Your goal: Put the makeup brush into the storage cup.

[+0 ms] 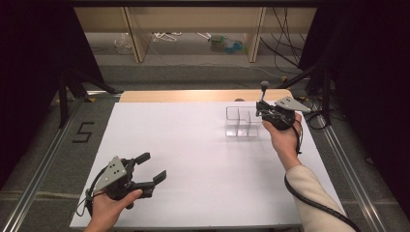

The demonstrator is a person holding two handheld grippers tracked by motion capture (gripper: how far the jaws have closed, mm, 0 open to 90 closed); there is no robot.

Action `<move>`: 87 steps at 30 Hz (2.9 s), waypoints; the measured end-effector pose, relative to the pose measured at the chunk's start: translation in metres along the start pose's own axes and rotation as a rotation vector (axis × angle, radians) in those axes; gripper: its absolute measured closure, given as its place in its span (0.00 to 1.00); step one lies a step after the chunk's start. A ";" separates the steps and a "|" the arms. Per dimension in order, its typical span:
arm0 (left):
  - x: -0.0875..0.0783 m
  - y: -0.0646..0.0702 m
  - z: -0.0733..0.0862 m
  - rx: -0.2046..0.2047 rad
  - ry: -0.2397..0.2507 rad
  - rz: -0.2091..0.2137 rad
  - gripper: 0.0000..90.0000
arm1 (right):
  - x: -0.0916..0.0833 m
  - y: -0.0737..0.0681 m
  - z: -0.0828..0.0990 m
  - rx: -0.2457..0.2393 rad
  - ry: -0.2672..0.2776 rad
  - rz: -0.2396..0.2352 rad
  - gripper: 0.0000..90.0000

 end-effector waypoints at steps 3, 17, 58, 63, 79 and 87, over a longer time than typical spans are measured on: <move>0.000 0.000 0.000 0.000 0.000 0.000 0.17 | 0.001 0.000 0.000 0.000 -0.001 0.002 0.88; 0.000 0.000 0.000 0.001 -0.001 0.001 0.17 | 0.004 0.000 0.000 0.002 -0.002 0.000 0.88; 0.000 0.000 0.001 0.002 -0.002 0.002 0.17 | 0.008 0.011 0.007 0.018 -0.026 0.023 0.88; 0.000 0.000 0.000 0.002 -0.002 0.002 0.17 | 0.008 0.011 0.007 0.020 -0.024 0.020 0.88; 0.000 0.000 0.001 0.003 -0.003 0.001 0.17 | 0.009 0.014 0.012 0.024 -0.039 0.027 0.88; 0.000 0.000 0.001 0.003 -0.003 0.001 0.17 | 0.010 0.015 0.015 0.026 -0.052 0.029 0.88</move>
Point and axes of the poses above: each handheld gripper's, and its own axes: x roughly forward along the jaws, z roughly out of its underside, y roughly to its right, the point moved 9 cm from there along x, roughly forward along the jaws, and after that the axes turned 2 degrees about x, right-handed, at the moved point
